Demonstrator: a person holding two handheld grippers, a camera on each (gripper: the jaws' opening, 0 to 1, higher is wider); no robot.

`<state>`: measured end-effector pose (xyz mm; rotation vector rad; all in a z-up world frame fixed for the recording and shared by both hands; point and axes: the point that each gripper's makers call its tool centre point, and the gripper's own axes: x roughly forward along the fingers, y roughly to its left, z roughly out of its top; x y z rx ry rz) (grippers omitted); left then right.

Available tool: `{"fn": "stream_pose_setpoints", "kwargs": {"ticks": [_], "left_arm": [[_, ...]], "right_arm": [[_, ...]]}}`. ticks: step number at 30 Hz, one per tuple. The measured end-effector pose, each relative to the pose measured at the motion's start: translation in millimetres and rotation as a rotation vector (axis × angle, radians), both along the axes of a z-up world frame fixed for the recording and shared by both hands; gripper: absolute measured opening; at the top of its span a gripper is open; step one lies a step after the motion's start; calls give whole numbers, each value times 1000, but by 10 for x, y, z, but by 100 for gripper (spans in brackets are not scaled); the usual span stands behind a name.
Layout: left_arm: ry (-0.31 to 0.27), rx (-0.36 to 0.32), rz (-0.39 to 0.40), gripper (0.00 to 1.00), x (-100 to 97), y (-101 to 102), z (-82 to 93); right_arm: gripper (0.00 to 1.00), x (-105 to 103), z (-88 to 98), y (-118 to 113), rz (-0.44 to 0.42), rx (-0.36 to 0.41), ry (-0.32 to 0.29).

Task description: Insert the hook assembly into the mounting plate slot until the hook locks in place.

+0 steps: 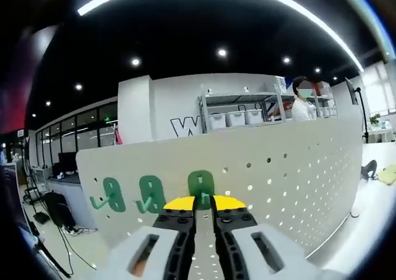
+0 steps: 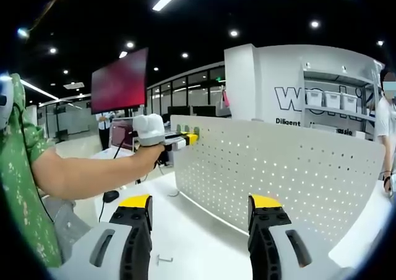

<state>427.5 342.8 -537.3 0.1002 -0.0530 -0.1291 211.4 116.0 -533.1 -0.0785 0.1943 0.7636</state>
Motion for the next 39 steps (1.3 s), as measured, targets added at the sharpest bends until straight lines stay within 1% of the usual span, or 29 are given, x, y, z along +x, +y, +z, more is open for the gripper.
{"fn": "stream_pose_setpoints", "kwargs": {"ticks": [5, 8, 12, 20, 27, 32, 34, 36, 39], "left_arm": [[4, 2, -11, 13, -39, -31, -27], [5, -14, -14, 18, -63, -27, -26], [6, -19, -22, 22, -91, -30, -28], [33, -41, -61, 32, -203, -90, -109], [52, -43, -118, 40, -337, -210, -180], [62, -37, -143, 42, -455, -253, -235], [65, -37, -155, 45, -491, -266, -248], [71, -42, -174, 48, -576, -291, -259], [76, -40, -184, 50, -657, -286, -282]], "right_arm": [[63, -11, 9, 8, 0, 1, -2], [63, -19, 15, 24, 3, -1, -3], [63, -27, 19, 40, 7, -1, -4], [63, -46, 35, 71, 14, -2, -9], [63, -59, 30, 85, 18, -2, -9], [63, -65, 32, 102, 23, -2, -10], [63, -69, 38, 109, 25, -1, -11], [63, -80, 44, 122, 29, -2, -15], [63, -97, 34, 145, 34, -3, -13]]}}
